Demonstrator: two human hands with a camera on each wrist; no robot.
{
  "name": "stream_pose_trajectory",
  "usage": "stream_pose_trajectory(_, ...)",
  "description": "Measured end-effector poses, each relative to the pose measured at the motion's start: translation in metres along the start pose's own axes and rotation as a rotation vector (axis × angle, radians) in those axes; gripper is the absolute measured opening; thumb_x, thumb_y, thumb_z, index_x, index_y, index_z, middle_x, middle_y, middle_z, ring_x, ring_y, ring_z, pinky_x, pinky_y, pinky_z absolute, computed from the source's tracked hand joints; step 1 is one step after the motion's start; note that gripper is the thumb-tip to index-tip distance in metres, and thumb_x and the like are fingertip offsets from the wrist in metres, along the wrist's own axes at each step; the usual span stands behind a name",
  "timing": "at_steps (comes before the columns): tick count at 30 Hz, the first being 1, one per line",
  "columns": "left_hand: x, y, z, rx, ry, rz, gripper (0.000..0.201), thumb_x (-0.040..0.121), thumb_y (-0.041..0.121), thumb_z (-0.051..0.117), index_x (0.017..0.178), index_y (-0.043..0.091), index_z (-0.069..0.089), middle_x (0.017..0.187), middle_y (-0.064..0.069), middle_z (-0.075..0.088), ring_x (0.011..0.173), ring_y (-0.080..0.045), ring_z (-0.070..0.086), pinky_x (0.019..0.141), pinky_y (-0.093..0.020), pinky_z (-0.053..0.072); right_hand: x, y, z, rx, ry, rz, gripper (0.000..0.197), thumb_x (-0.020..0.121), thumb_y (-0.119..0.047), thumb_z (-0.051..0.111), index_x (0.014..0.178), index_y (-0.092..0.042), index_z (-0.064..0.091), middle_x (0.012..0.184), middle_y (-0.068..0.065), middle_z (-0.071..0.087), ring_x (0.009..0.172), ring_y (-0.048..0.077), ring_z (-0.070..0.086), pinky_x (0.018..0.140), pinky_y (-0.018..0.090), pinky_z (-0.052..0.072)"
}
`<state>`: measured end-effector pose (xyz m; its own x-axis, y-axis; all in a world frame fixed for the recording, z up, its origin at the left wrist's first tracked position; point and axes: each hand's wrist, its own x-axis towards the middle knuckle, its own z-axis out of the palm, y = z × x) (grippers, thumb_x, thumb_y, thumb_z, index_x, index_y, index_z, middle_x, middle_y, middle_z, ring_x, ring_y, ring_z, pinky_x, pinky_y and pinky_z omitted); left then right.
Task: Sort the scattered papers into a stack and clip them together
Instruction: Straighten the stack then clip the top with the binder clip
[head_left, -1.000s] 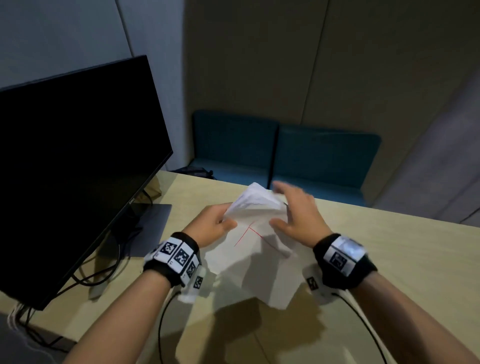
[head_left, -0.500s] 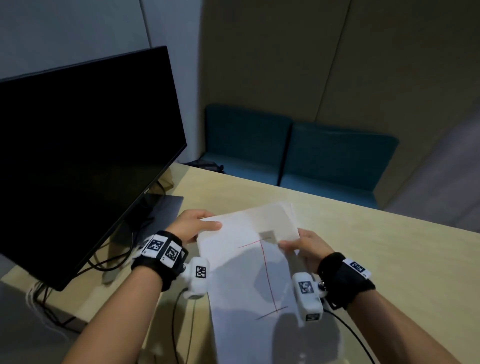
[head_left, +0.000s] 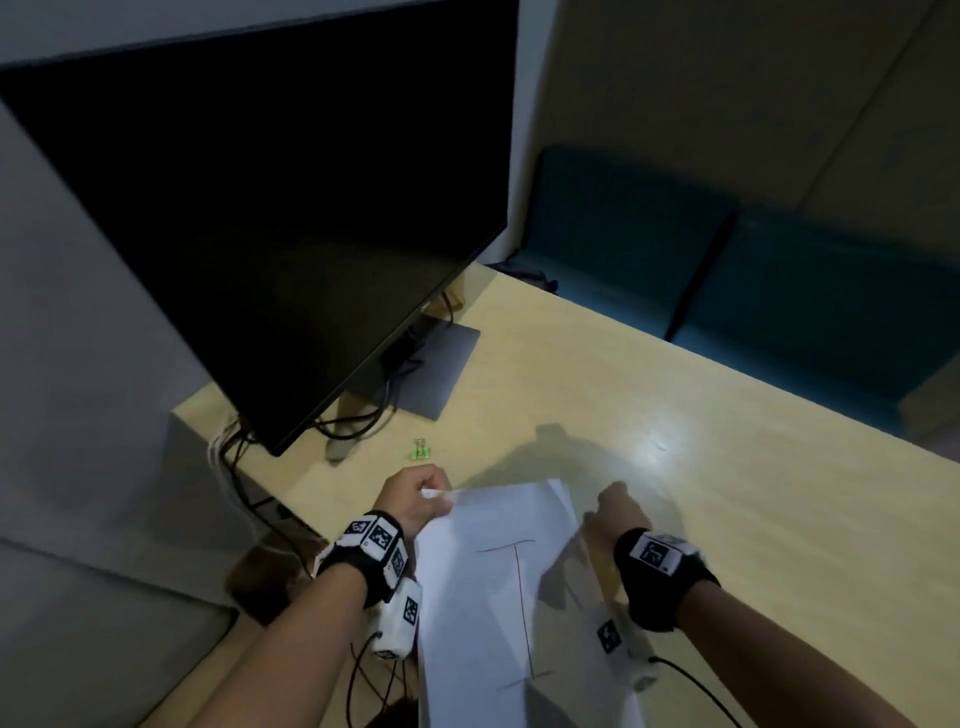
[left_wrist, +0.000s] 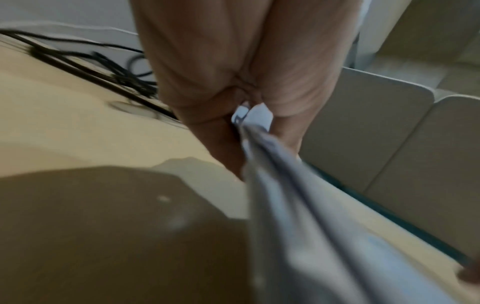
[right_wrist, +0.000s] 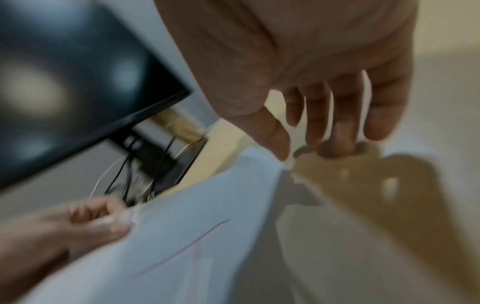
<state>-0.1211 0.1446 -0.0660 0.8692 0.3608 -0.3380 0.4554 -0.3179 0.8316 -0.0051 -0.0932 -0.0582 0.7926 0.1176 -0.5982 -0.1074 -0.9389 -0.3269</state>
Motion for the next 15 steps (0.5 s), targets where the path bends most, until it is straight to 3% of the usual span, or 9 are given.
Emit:
stream_pose_trajectory(3, -0.007, -0.021, -0.018, 0.020, 0.043, -0.059, 0.039, 0.073, -0.002, 0.070, 0.054, 0.021, 0.046, 0.043, 0.017, 0.051, 0.049, 0.003, 0.040, 0.046, -0.008, 0.032, 0.002, -0.046, 0.002, -0.090, 0.148, -0.261, 0.039, 0.089, -0.015, 0.054, 0.126, -0.008, 0.043, 0.128, 0.014, 0.051, 0.115, 0.034, 0.054, 0.091, 0.039, 0.048)
stream_pose_trajectory(8, -0.003, -0.042, -0.037, 0.025, 0.032, -0.131, 0.040, 0.070, -0.003, 0.071, 0.048, 0.023, 0.052, 0.056, 0.005, 0.048, 0.057, -0.011, 0.045, 0.056, -0.023, 0.035, 0.011, -0.130, 0.029, -0.272, 0.067, -0.599, 0.030, 0.092, -0.019, 0.049, 0.121, -0.013, 0.051, 0.124, 0.013, 0.059, 0.113, 0.030, 0.055, 0.090, 0.034, 0.044)
stream_pose_trajectory(15, 0.011, -0.061, -0.045, 0.010, 0.067, -0.132, 0.034, 0.071, 0.002, 0.076, 0.055, 0.021, 0.052, 0.061, 0.003, 0.053, 0.060, -0.011, 0.048, 0.061, -0.022, 0.038, 0.027, -0.187, 0.069, -0.384, 0.082, -0.674, 0.034, 0.095, -0.029, 0.050, 0.124, -0.012, 0.052, 0.128, 0.011, 0.055, 0.116, 0.031, 0.055, 0.092, 0.037, 0.046)
